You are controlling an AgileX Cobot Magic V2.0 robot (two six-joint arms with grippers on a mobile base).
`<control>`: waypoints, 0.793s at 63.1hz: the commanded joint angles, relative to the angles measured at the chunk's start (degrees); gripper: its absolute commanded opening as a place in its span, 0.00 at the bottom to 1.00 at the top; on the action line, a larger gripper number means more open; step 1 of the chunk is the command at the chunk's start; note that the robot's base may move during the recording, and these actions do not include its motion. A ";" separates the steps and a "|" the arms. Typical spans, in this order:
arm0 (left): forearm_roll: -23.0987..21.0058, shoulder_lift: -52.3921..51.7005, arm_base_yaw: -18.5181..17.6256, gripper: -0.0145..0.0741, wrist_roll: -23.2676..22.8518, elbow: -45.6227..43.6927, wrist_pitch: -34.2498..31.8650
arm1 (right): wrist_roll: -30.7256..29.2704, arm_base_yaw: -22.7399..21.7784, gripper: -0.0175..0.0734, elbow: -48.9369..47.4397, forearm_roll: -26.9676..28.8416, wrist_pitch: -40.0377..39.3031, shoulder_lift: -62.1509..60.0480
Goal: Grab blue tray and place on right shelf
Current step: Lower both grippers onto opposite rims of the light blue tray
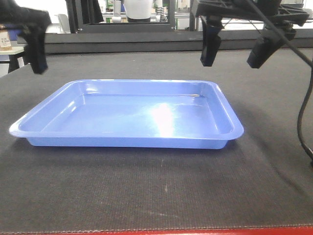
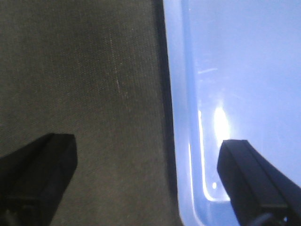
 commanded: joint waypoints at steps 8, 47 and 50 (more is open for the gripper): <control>-2.33 2.58 0.15 0.74 -2.72 -2.92 -2.95 | 0.63 -0.45 0.89 -2.21 -0.56 -4.10 0.71; -4.90 9.47 0.26 0.74 -2.72 -2.92 -7.22 | 0.63 -0.45 0.74 -2.21 -0.56 -6.25 8.92; -4.90 9.50 0.26 0.74 -2.72 -2.92 -7.47 | 0.63 -0.45 0.74 -2.21 -0.56 -6.12 9.40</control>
